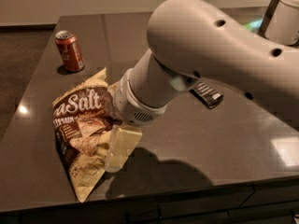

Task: Move brown chip bag near rxbar chocolate

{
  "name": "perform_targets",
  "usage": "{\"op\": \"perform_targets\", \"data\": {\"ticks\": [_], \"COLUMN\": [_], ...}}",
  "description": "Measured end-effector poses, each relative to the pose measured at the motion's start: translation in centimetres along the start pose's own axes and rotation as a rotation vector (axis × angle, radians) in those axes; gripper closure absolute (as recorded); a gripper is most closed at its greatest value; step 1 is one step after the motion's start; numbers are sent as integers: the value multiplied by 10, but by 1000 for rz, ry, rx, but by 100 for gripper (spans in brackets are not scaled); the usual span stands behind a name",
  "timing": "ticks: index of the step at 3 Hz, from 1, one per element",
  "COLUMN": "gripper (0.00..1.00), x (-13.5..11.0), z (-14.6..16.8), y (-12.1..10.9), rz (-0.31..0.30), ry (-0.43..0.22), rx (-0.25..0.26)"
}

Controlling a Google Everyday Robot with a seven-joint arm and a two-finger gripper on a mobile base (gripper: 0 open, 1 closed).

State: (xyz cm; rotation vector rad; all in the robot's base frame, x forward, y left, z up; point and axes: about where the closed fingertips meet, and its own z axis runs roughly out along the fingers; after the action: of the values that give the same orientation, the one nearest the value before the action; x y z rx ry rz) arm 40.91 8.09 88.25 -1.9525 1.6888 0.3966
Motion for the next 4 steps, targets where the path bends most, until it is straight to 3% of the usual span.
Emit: {"op": "perform_targets", "data": {"ticks": [1, 3, 4], "gripper": [18, 64, 88], "x": [6, 19, 28], "z": [2, -9, -21], "y": [0, -5, -23], "rz": [-8, -8, 28], "ry": [21, 52, 57], "rx": [-11, -11, 19]}}
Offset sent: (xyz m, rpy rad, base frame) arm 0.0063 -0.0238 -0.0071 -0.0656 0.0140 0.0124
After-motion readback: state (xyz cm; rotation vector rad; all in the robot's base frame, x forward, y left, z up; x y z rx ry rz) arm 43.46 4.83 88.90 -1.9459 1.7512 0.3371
